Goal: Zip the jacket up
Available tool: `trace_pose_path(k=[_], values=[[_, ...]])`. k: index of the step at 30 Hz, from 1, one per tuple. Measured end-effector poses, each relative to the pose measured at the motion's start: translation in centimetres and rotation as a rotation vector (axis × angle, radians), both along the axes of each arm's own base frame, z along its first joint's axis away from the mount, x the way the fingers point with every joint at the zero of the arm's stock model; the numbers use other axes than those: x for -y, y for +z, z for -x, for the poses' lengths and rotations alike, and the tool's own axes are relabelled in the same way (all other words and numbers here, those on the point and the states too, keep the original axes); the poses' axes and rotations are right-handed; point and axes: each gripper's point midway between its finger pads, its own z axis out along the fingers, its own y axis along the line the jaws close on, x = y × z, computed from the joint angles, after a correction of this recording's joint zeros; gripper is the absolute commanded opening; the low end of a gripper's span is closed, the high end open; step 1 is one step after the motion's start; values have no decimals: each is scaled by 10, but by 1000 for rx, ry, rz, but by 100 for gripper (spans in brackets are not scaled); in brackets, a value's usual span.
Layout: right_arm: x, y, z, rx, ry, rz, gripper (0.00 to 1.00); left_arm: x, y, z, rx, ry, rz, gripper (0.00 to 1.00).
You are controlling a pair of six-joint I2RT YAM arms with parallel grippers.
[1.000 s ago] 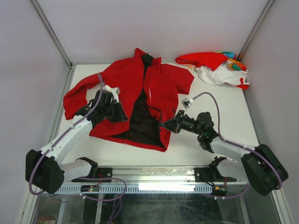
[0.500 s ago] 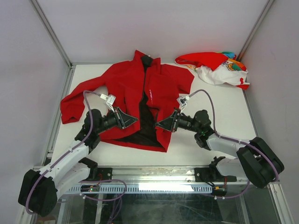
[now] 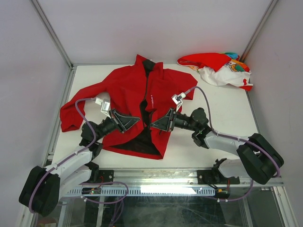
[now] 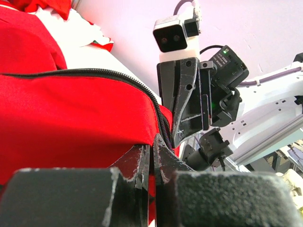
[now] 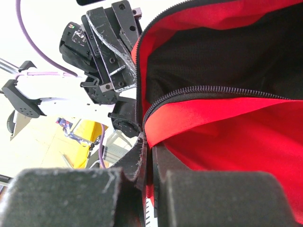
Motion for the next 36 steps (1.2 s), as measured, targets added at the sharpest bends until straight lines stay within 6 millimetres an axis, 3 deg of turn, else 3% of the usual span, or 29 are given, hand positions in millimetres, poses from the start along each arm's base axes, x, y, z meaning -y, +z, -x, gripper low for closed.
trace_pose_path(k=[36], values=[[-13, -5, 10, -88, 38, 21, 0, 1, -1, -1, 43, 28, 18, 0]])
